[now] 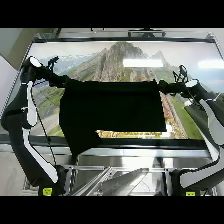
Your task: Fold the shirts.
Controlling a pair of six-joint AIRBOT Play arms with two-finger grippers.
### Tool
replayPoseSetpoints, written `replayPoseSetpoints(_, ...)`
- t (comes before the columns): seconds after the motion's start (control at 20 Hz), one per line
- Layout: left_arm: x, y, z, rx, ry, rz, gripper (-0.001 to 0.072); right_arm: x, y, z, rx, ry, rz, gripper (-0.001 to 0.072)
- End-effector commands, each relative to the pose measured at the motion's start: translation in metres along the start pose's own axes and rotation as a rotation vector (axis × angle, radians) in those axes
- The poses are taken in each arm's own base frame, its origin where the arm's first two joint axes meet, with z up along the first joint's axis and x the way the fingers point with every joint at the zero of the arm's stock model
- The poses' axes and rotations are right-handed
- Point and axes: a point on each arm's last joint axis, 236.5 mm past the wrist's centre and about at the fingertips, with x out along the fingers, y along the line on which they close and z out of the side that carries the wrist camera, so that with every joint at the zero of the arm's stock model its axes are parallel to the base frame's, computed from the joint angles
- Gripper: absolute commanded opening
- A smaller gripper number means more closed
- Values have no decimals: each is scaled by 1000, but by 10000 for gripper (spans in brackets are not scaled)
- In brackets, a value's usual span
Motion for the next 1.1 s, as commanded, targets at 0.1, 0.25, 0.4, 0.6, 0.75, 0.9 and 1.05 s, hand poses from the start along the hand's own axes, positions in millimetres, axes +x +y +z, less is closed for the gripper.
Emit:
replayPoseSetpoints(0.1,2,6,-6,-6,28,40,21,6,-2,-12,7,40,-1,58)
replayPoseSetpoints(0.25,-12,2,-18,-8,69,24,642,-9,11,-16,-69,85,36,491)
replayPoseSetpoints(0.4,-44,4,-40,-50,122,12,712,-73,14,-9,-125,132,61,487)
replayPoseSetpoints(0.6,-63,6,-104,-184,194,-70,694,-147,-42,-63,-167,326,-68,487)
replayPoseSetpoints(0.75,-60,5,-177,-282,263,-106,694,-150,-74,-114,-111,439,-65,487)
replayPoseSetpoints(0.9,-56,-4,-241,-365,319,-141,694,-134,-80,-162,-103,552,-26,487)
replayPoseSetpoints(1.05,-44,-12,-285,-423,331,-153,694,-113,-73,-192,-110,615,17,486)
